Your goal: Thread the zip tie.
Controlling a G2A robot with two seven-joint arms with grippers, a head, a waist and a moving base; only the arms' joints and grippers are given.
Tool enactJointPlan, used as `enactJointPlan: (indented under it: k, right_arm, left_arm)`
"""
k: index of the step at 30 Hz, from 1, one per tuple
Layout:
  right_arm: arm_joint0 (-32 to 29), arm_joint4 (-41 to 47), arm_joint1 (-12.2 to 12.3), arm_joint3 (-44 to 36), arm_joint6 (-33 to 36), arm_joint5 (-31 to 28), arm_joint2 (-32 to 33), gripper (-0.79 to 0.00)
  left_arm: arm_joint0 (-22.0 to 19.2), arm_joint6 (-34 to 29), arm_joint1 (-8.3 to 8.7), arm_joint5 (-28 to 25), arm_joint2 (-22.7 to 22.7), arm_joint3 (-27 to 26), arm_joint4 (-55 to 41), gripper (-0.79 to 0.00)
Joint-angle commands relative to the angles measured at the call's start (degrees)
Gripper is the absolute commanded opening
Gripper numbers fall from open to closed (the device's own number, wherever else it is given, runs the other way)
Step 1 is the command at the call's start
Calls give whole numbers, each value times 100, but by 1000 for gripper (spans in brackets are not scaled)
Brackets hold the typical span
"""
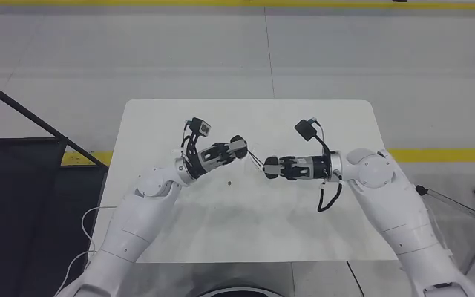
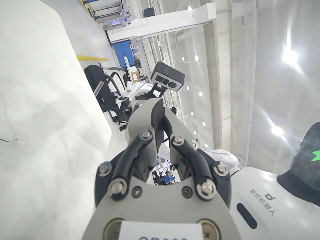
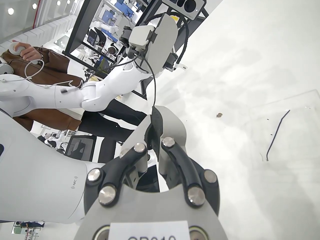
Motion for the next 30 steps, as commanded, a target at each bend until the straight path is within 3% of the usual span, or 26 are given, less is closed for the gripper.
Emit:
enactJointPlan:
  k: [1, 13, 30]
  right_arm:
    - [-8, 72, 7, -14, -19, -19, 9, -785]
    - [-230, 639, 181, -267, -164, -164, 274, -785]
    - [-623, 1486, 611, -740, -384, -385, 614, -785]
  left_arm:
    - [3, 55, 3, -13, -26, 22, 24, -785]
    - [40, 126, 25, -38, -165, 109, 29, -785]
    - [119, 175, 68, -68, -379, 164, 26, -785]
